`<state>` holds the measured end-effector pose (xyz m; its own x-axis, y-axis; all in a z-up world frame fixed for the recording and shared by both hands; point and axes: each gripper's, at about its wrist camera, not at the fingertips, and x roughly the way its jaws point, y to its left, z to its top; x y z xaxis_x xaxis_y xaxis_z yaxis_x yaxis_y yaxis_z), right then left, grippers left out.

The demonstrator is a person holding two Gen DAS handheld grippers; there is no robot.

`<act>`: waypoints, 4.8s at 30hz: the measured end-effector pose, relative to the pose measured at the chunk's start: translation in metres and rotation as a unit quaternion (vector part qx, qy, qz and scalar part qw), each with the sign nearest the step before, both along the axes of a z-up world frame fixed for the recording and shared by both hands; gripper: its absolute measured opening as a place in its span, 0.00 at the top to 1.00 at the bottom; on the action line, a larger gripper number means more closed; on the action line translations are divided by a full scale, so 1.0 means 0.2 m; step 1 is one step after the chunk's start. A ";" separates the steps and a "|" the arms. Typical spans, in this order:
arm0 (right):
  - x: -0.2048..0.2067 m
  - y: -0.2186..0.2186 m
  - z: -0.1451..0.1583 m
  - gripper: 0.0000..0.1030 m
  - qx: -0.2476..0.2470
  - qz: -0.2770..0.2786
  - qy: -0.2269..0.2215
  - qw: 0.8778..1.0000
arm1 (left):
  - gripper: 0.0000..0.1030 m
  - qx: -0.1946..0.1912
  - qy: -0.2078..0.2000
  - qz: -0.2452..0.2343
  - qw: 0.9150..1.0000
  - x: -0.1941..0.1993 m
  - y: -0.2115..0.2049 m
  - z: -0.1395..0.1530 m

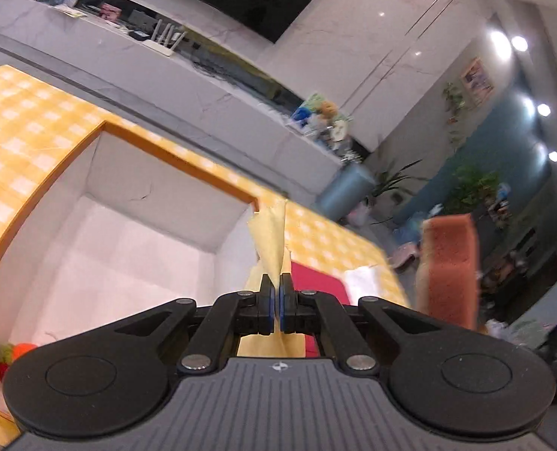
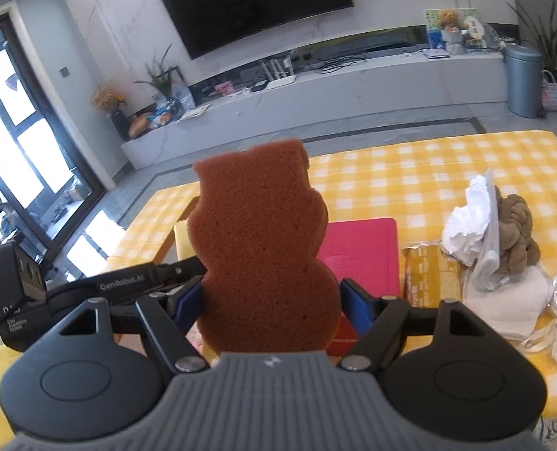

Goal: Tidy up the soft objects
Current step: 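Carry the beige paper cone into the white box with the left gripper while the right carries the sponge, then lower the brown sponge into the white box and open the right gripper, then move the right gripper back to the table and grasp the plastic-wrapped white item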

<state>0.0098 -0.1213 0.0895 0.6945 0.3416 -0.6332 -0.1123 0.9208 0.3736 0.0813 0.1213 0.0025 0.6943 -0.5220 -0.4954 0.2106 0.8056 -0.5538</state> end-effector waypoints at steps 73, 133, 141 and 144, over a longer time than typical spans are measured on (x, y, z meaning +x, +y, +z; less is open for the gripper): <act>0.57 1.07 -0.45 0.27 -0.276 0.281 0.005 0.919 | 0.22 0.208 -0.044 0.174 0.961 -0.21 0.38 0.19; 0.10 -0.07 0.03 0.05 -0.260 0.073 -0.085 0.959 | 0.23 0.296 -0.149 0.120 0.936 -0.35 -0.43 0.40; -0.03 -0.51 -0.13 0.05 -0.255 -0.014 -0.041 0.966 | 0.24 0.263 -0.151 0.001 0.953 -0.37 -0.77 0.24; -0.01 -0.64 -0.26 0.05 -0.267 -0.060 0.002 0.962 | 0.24 0.272 -0.141 -0.038 0.951 -0.38 -0.88 0.16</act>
<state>0.0081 -0.2495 0.0369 0.7063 -0.1148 -0.6985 0.0070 0.9878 -0.1554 0.0054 -0.0543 0.0341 0.8100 -0.2948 -0.5069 0.3575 0.9335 0.0285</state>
